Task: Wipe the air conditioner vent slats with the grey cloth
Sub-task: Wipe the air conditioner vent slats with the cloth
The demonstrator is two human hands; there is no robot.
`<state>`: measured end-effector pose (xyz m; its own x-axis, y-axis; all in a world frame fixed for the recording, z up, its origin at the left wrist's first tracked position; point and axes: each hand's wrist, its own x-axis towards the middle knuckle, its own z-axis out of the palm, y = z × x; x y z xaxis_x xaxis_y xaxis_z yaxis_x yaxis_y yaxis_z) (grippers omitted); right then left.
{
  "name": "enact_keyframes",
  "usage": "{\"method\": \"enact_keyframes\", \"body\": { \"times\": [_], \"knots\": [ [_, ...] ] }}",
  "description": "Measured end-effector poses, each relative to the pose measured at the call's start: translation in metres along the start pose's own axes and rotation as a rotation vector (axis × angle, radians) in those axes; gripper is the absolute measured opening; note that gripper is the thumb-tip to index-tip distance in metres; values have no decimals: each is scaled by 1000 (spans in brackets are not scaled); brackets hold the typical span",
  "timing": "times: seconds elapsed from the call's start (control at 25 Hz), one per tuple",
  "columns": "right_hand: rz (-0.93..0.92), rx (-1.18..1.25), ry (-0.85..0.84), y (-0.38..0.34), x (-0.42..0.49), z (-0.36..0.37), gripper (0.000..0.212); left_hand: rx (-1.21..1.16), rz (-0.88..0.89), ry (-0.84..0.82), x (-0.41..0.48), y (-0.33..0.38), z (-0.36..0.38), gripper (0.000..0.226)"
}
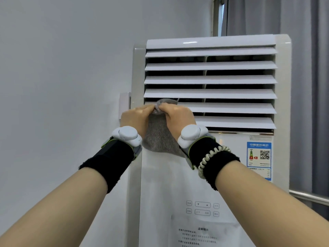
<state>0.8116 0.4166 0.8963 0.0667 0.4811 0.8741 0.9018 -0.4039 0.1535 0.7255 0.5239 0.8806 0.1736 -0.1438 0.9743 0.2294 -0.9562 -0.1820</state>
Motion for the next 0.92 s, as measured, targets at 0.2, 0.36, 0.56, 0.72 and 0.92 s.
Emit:
{"method": "enact_keyframes", "body": {
  "times": [0.2,0.36,0.56,0.72,0.92],
  "knots": [
    [-30,74,153,19,20,-22,36,-20,-98,73,33,14,-1,29],
    [1,-162,-157,32,10,-1,34,89,-126,-236,17,9,31,29],
    [58,-154,-79,30,19,25,28,105,-80,-149,15,0,51,32],
    [70,-193,-107,19,39,30,23,254,12,-103,20,-5,51,23],
    [38,-237,-122,21,43,32,26,226,-146,-216,26,-7,57,14]
  ]
}}
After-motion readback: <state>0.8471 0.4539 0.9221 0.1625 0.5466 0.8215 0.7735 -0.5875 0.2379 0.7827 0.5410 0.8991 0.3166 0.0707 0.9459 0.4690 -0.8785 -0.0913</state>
